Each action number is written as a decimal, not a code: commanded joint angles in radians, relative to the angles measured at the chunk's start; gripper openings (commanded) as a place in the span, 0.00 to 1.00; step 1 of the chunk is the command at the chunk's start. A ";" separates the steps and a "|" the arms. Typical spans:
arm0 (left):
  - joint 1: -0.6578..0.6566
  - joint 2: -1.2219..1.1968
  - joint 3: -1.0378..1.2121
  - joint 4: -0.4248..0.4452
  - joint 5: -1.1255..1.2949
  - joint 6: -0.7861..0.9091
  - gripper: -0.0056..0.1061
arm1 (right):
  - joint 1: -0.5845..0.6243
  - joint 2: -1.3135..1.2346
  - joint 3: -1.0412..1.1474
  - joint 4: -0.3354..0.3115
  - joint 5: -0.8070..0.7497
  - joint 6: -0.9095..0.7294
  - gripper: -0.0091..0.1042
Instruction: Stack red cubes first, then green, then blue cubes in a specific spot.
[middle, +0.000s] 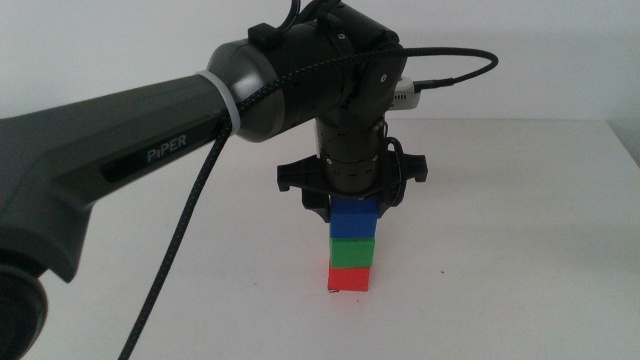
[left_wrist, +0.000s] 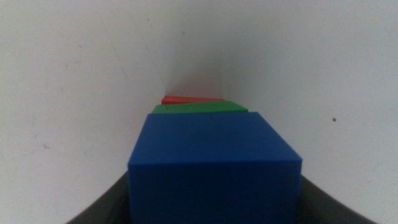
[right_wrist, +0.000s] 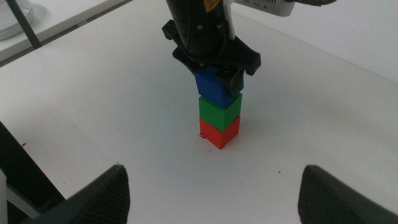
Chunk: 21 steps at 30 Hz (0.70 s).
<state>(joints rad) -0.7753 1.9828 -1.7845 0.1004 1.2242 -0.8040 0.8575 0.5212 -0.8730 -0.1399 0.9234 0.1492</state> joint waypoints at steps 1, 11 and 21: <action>-0.001 -0.005 -0.013 0.006 -0.003 0.002 0.32 | -0.003 -0.004 0.000 -0.007 -0.005 -0.008 0.76; -0.001 -0.005 -0.013 0.014 -0.003 0.021 0.64 | -0.003 -0.004 0.000 -0.007 -0.005 -0.008 0.76; -0.001 -0.135 -0.040 -0.004 -0.003 0.131 0.80 | -0.003 -0.004 0.000 -0.007 -0.005 -0.008 0.76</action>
<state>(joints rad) -0.7753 1.9057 -1.8047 0.1026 1.2239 -0.7113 0.8575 0.5212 -0.8730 -0.1399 0.9234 0.1476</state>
